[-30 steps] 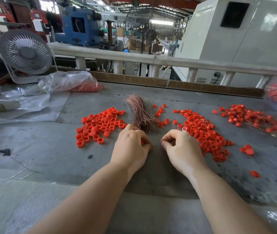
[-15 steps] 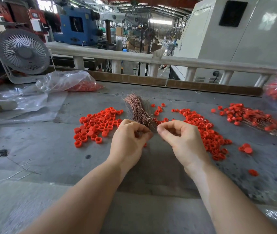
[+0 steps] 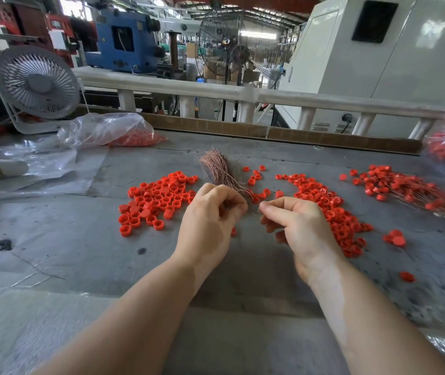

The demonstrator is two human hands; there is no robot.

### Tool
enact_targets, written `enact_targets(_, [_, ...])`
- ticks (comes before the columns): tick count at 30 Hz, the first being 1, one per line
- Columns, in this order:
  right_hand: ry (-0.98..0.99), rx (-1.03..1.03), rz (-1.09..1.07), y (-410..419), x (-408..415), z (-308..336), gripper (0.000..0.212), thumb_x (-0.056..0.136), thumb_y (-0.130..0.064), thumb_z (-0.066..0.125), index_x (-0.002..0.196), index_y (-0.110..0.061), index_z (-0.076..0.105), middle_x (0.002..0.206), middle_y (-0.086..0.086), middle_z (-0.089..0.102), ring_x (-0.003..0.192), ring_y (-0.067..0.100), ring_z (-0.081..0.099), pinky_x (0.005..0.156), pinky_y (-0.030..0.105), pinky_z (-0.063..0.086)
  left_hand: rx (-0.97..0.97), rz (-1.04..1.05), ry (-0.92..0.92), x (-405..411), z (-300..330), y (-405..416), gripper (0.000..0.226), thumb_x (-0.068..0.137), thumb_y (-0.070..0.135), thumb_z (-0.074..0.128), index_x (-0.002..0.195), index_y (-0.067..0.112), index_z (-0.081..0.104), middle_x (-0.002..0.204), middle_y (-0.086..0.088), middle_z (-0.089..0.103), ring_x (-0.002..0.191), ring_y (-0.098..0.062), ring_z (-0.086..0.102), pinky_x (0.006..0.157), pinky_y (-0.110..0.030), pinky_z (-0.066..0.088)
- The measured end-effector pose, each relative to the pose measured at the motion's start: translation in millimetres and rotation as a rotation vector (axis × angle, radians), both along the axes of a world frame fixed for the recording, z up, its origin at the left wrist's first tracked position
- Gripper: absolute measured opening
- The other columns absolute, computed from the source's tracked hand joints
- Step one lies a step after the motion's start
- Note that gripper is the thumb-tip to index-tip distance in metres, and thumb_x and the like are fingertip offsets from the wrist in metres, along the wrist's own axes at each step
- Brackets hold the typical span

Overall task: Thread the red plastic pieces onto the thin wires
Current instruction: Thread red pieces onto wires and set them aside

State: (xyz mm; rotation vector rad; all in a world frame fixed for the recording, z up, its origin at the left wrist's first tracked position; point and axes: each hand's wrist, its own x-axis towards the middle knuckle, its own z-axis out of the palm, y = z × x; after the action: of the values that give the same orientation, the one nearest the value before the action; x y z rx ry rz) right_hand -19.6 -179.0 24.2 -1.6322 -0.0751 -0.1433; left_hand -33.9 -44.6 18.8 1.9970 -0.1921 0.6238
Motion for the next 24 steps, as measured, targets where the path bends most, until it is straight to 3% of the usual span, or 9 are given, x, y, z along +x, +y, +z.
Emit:
enact_targets(3, [-0.029, -0.076, -0.012, 0.4, -2.7, 1.3, 0.032, 0.084, -0.014, 0.065, 0.053, -0.013, 0.059, 0.046, -0.005, 0.055, 0.043, 0.003, 0.047, 0.043, 0.011, 0.035, -0.003, 0.031, 0.021, 1.6, -0.8, 0.6, 0.018, 0.083, 0.011, 0.066, 0.074, 0.024, 0.059, 0.078, 0.012, 0.050, 0.070, 0.008, 0.047, 0.064, -0.003, 0.032])
enact_targets(7, [-0.330, -0.376, -0.151, 2.8, -7.5, -0.3, 0.042, 0.084, -0.029, 0.066, 0.048, -0.011, 0.055, 0.044, 0.004, 0.052, 0.046, 0.016, 0.047, 0.053, 0.030, 0.040, 0.013, 0.057, 0.079, 4.5, -1.7, 4.0, 0.011, 0.086, 0.014, 0.063, 0.078, 0.022, 0.060, 0.079, 0.011, 0.050, 0.068, 0.002, 0.047, 0.064, -0.003, 0.033])
enact_targets(9, [-0.533, -0.437, -0.217, 4.3, -10.2, 0.3, 0.029, 0.080, -0.026, 0.064, 0.056, -0.012, 0.057, 0.050, -0.003, 0.052, 0.051, 0.010, 0.046, 0.054, 0.024, 0.039, 0.037, 0.045, 0.098, 4.6, -2.1, 3.8, 0.012, 0.086, 0.014, 0.063, 0.079, 0.022, 0.059, 0.079, 0.012, 0.049, 0.067, 0.001, 0.046, 0.063, -0.003, 0.033])
enact_targets(11, [-0.653, -0.481, -0.230, 4.9, -11.2, 1.7, 0.005, 0.078, -0.014, 0.062, 0.074, -0.015, 0.065, 0.070, -0.004, 0.062, 0.066, 0.008, 0.054, 0.065, 0.020, 0.043, 0.060, 0.030, 0.104, 4.4, -2.3, 2.7, 0.013, 0.087, 0.014, 0.063, 0.079, 0.023, 0.058, 0.079, 0.012, 0.050, 0.067, 0.001, 0.046, 0.062, -0.002, 0.033])
enact_targets(13, [-0.663, -0.552, -0.196, 4.9, -11.3, 1.0, 0.019, 0.077, -0.004, 0.063, 0.093, -0.014, 0.070, 0.091, -0.002, 0.067, 0.087, 0.013, 0.060, 0.081, 0.025, 0.046, 0.065, 0.014, 0.104, 4.3, -2.6, 2.0, 0.012, 0.087, 0.014, 0.063, 0.080, 0.023, 0.059, 0.080, 0.008, 0.052, 0.067, 0.000, 0.047, 0.062, -0.003, 0.034])
enact_targets(15, [-0.662, -0.627, -0.164, 4.8, -10.4, -0.2, 0.026, 0.077, 0.001, 0.066, 0.098, -0.013, 0.071, 0.097, 0.000, 0.069, 0.094, 0.019, 0.062, 0.090, 0.036, 0.047, 0.055, -0.002, 0.101, 4.3, -2.8, 1.6, 0.010, 0.086, 0.013, 0.063, 0.081, 0.021, 0.060, 0.082, 0.004, 0.054, 0.067, 0.000, 0.048, 0.063, -0.004, 0.035])
enact_targets(17, [-0.658, -0.691, -0.165, 5.5, -11.0, -1.3, 0.020, 0.077, -0.001, 0.069, 0.092, -0.013, 0.073, 0.089, -0.001, 0.070, 0.087, 0.022, 0.064, 0.086, 0.045, 0.048, 0.052, -0.010, 0.093, 3.7, -2.8, 1.0, 0.012, 0.086, 0.012, 0.063, 0.080, 0.022, 0.060, 0.082, 0.004, 0.053, 0.067, 0.002, 0.048, 0.063, -0.003, 0.034])
enact_targets(20, [-0.608, -0.675, -0.113, 3.8, -9.9, -1.6, 0.011, 0.079, -0.005, 0.069, 0.081, -0.015, 0.071, 0.076, -0.002, 0.067, 0.076, 0.023, 0.061, 0.079, 0.048, 0.046, 0.037, -0.013, 0.079, 2.9, -1.9, 0.0, 0.012, 0.086, 0.011, 0.062, 0.079, 0.021, 0.059, 0.079, 0.009, 0.051, 0.069, 0.009, 0.048, 0.064, -0.002, 0.032])
enact_targets(24, [-0.509, -0.577, -0.037, 5.2, -8.6, -1.4, 0.012, 0.083, -0.002, 0.064, 0.080, -0.014, 0.068, 0.078, 0.000, 0.063, 0.076, 0.019, 0.057, 0.076, 0.037, 0.046, 0.024, -0.033, 0.057, 1.5, -0.8, -1.4, 0.019, 0.086, 0.008, 0.061, 0.076, 0.023, 0.054, 0.078, 0.009, 0.049, 0.071, 0.013, 0.046, 0.066, -0.003, 0.033])
